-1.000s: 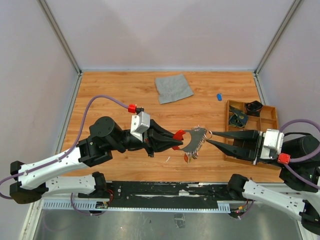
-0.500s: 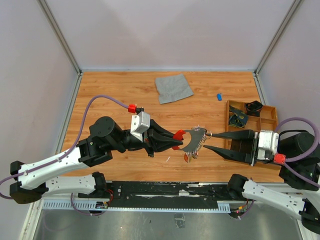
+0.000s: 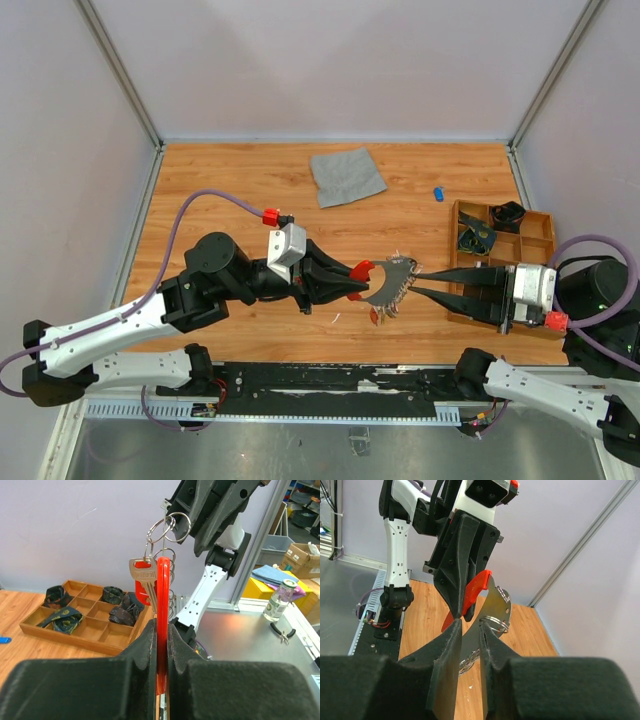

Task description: Put the keys on the keyring

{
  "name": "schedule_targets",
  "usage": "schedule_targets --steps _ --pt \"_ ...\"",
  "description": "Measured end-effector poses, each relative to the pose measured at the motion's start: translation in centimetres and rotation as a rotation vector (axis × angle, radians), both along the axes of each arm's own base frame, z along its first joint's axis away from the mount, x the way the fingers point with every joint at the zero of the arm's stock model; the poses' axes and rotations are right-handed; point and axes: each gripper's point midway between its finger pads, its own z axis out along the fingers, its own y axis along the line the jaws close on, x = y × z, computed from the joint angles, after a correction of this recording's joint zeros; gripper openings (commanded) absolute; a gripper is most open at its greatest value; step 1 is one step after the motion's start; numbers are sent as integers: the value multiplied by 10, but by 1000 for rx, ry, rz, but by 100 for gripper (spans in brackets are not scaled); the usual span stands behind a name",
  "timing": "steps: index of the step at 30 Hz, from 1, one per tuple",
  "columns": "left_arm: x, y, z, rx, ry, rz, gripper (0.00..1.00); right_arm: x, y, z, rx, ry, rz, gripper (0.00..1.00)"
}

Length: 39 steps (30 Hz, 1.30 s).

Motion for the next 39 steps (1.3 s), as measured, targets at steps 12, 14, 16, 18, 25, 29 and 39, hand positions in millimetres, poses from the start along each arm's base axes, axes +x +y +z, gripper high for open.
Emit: schedule_targets --steps 12,14,16,18,25,29,39 --pt "1 -2 -2 7 3 0 1 12 -2 -6 -38 -60 -66 16" --pt "1 -2 -3 7 3 0 1 15 -3 -5 -37 -65 -81 16" --pt "1 -2 -3 8 3 0 1 16 -4 -5 -34 -69 -91 16" --pt "1 -2 -4 11 4 0 0 17 -6 -4 -31 -72 -99 16" --pt "1 -2 -5 17 7 2 0 20 -11 -2 -22 -75 -130 16" --pt "1 -2 -5 18 7 1 1 22 -13 -2 -22 -74 -144 16" --pt "1 -2 -5 17 7 1 1 24 -13 -12 -59 -73 -155 21"
